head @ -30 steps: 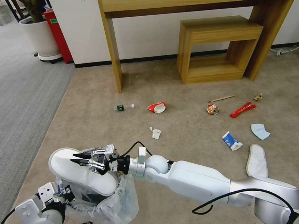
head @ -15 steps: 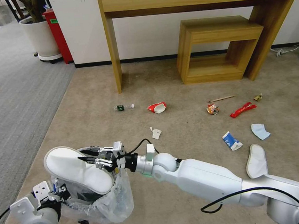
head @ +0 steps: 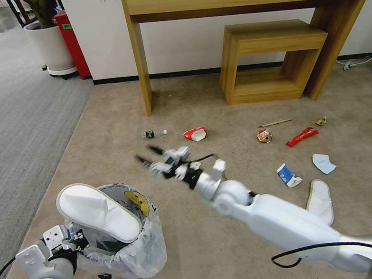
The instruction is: Pick up the trash bin and place the garbage on the floor into it.
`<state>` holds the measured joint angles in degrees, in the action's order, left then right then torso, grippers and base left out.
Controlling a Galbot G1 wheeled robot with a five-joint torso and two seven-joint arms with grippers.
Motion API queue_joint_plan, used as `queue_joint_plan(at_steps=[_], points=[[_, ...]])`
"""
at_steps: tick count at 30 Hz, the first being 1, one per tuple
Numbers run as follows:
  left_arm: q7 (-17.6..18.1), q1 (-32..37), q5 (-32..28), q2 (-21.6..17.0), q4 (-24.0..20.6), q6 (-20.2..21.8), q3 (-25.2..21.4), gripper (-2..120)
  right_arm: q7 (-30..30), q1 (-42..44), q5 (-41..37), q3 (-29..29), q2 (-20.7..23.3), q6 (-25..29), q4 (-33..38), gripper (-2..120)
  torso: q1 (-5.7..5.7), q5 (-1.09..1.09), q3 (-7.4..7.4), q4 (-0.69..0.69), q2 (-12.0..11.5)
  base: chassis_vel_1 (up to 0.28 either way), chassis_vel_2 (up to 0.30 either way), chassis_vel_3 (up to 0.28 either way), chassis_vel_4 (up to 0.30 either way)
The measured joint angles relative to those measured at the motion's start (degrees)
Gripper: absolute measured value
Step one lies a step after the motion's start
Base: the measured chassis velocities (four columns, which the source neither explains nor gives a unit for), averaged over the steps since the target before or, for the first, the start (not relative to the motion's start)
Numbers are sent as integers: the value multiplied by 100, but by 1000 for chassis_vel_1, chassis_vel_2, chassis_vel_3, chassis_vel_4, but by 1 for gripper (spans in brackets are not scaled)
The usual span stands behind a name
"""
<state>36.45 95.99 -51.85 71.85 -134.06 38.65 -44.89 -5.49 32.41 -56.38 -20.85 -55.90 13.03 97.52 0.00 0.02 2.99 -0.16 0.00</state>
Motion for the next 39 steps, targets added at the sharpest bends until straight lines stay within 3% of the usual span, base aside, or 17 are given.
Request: queue_joint_plan(at_steps=[5, 7, 9, 14, 23, 29, 39], points=[[-61, -94, 24, -16, 65, 27, 61, 0, 613, 454, 245, 849, 433, -232, 315, 99, 0, 1, 0, 0, 0, 0, 0, 0, 0], [-78, -104, 29, -16, 75, 29, 67, 0, 662, 526, 274, 958, 482, -249, 350, 100, 0, 1, 0, 0, 0, 0, 0, 0, 0], [-208, -137, 125, -22, 135, 30, 73, 0, 915, 881, 439, 1497, 668, -370, 491, 100, 0, 0, 0, 1, 0, 0, 0, 0, 0], [-298, -161, 197, -37, 197, 27, 84, 0, 1217, 1421, 591, 2212, 907, -554, 614, 100, 0, 0, 0, -1, 0, 0, 0, 0, 0], [-336, -166, 211, -42, 228, 2, 106, 0, 1293, 1739, 729, 2479, 935, -556, 623, 100, 0, -1, 0, 3, 0, 0, 0, 0, 0], [-394, -179, 218, -103, 344, 19, 9, 0, 1959, 2008, 821, 2826, 916, -1094, 627, 100, 0, -1, 0, 2, 0, 0, 0, 0, 0], [-661, -231, 626, -92, 441, 161, 12, 0, 2457, 2793, 1258, 3659, 1036, -1592, 768, 100, 0, -2, 0, 0, 0, 0, 0, 0, 0]])
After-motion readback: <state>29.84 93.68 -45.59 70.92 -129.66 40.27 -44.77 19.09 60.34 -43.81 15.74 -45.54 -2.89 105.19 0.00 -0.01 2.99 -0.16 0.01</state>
